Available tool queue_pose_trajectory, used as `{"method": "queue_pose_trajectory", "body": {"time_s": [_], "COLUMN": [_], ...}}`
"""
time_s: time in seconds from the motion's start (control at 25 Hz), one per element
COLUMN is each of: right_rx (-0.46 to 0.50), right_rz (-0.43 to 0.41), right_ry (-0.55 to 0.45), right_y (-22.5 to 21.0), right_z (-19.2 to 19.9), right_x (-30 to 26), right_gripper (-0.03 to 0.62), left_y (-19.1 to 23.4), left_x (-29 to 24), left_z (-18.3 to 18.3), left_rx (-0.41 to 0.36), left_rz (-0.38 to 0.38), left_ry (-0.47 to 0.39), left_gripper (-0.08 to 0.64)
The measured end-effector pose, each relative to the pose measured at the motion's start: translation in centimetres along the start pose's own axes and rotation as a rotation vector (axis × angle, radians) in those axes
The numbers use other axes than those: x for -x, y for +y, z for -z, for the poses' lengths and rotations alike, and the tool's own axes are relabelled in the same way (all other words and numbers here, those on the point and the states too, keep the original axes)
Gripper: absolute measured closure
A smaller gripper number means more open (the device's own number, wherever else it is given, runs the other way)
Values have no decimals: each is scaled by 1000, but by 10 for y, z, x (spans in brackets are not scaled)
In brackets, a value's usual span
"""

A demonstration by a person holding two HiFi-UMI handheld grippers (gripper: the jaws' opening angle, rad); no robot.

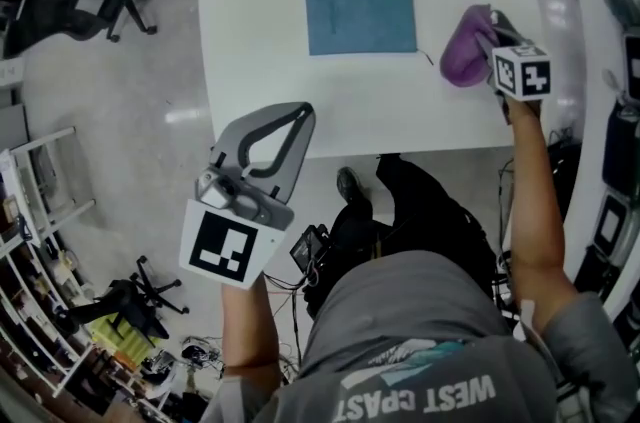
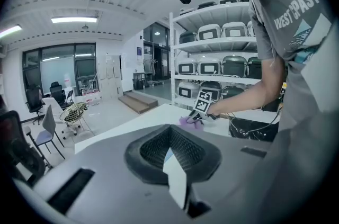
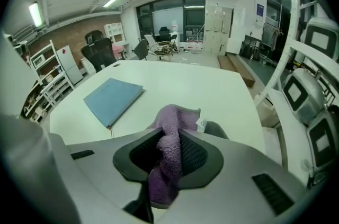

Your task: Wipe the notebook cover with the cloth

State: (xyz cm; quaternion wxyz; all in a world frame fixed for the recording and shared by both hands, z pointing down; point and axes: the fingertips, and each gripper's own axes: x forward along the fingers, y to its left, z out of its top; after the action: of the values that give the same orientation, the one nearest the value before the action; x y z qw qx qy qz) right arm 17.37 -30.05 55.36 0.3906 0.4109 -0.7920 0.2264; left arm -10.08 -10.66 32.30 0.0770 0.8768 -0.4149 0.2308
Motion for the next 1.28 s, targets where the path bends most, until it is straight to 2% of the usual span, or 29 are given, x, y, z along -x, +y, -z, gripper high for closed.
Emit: {"method": "queue_pose_trajectory", "body": {"time_s": [0.2,0.4,0.6,0.84,0.92,1.0,1.04,1.28], "right_rx": [-49,-101,-110,-61,-17,32,56,207], "right_rz": [65,67,101,130,103,48,15,-181], "right_ry": [39,76,1,-145,-213,-285,-314,-453], "right_y": [-19,-20,-17,6,23,45,58,138], "right_z": [42,66,54,14,-5,-24,-32,-73], "right_x": [17,28,67,143,171,201,215,297], "right_gripper": [477,386,376,384,437,528,545,563], "left_y": [-4,-6,-16,-30,-34,-39,-41,-51], "left_x": [21,50,77,115,127,138,144,178], "left_z": [-15,-32,-46,-63,-69,-74,-76,-84], "left_rx": [-45,-77,-117,-174,-188,-205,-213,-249], "left_rz": [-3,-16,-30,-45,-53,-62,-67,-102], "left_ry": [-13,-38,-73,-123,-140,-156,-165,-203], "left_gripper": [558,558,558,558,558,558,558,558]}}
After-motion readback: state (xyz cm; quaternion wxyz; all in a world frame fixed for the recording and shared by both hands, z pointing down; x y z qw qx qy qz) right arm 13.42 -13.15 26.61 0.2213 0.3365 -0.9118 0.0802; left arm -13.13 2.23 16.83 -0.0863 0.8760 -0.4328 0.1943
